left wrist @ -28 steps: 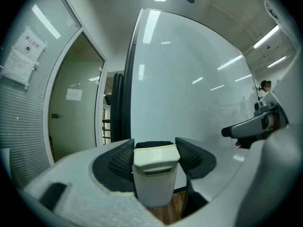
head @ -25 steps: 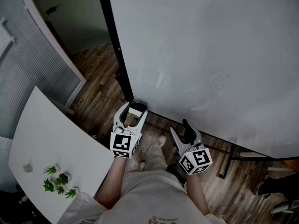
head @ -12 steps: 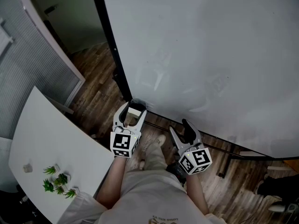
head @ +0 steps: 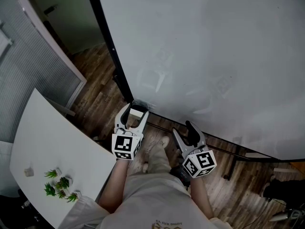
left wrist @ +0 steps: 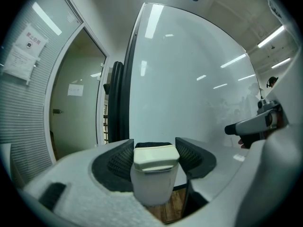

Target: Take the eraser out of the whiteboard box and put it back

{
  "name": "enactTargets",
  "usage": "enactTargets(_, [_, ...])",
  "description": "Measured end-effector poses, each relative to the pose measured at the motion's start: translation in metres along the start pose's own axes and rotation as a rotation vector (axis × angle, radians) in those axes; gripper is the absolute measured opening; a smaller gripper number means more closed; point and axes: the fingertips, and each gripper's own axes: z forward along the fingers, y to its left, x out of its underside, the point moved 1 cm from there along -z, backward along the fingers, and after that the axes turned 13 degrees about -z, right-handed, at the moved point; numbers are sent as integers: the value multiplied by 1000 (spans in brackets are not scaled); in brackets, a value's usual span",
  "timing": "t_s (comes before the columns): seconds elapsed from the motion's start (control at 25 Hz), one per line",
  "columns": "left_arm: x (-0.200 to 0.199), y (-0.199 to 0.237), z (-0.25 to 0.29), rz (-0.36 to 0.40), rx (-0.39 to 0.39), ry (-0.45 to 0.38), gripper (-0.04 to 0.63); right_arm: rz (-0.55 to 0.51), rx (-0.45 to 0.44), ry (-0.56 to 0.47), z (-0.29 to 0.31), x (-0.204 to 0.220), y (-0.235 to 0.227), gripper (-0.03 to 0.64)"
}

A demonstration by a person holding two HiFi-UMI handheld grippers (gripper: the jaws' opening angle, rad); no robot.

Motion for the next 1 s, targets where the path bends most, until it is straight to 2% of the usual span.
enactTargets(1.0, [-23, -13, -32, 24, 9, -60, 270, -44, -30, -42, -7, -19, 25, 252])
